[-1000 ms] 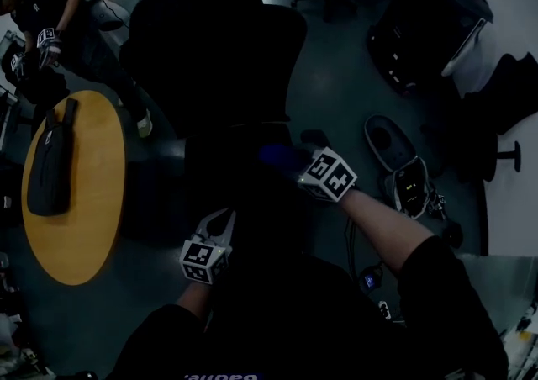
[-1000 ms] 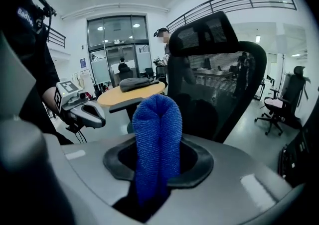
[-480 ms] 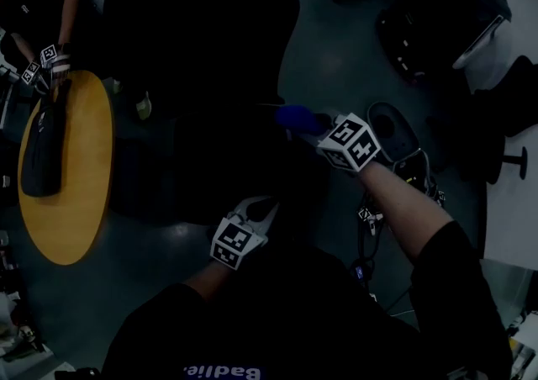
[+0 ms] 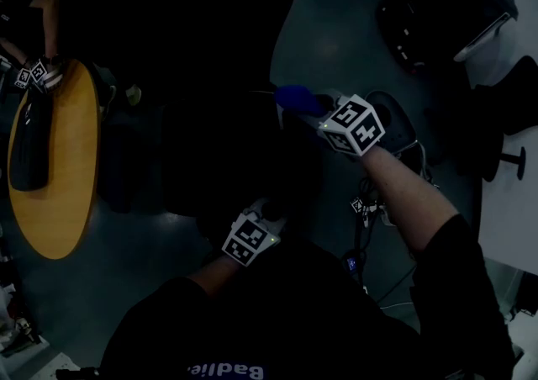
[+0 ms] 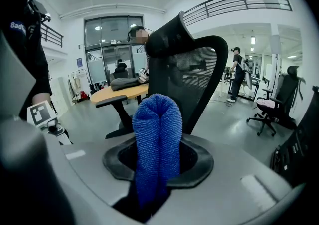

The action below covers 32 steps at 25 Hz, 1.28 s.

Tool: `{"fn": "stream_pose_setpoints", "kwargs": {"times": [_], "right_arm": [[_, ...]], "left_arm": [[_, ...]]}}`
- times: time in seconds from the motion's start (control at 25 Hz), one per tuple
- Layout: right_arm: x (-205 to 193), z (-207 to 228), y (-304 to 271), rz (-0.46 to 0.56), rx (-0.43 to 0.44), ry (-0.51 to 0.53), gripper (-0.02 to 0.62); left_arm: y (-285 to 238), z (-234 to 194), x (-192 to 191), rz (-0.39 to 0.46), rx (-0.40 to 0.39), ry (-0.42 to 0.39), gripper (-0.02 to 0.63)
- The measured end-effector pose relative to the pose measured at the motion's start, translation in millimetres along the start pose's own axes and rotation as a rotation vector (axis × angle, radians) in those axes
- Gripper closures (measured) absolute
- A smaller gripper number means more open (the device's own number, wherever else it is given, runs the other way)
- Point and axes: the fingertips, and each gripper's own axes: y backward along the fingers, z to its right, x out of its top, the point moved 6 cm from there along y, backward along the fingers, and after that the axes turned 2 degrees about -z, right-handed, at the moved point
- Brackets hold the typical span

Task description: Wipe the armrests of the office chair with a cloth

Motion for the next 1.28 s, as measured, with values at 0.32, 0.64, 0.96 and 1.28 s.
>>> {"fn": "stream_pose_setpoints", "kwargs": {"times": [0.32, 0.64, 0.96, 1.28], "right_arm": [[-12.6, 37.3, -11.0, -0.054, -0.045, -0.005, 0.466], [-51.1, 47.7, -25.0, -0.126, -0.031, -0.038, 0.465], [-66.5, 37.9, -36.6, -0.145, -0.01, -0.033, 0.465], [-69.1, 29.6, -29.2, -0.126, -0.028, -0.061, 0.465]], "left_arm": [[-9.8, 0.6, -6.6, -0.024, -0.012, 0.008, 0.592], [-18.2, -0.1, -10.6, -0.036, -0.006, 0.012, 0.593], [-20.9, -6.5, -12.9, -0.036, -0.003, 0.011, 0.592], [-20.0, -5.1, -12.9, -0.042, -0.015, 0.005, 0.592]]}}
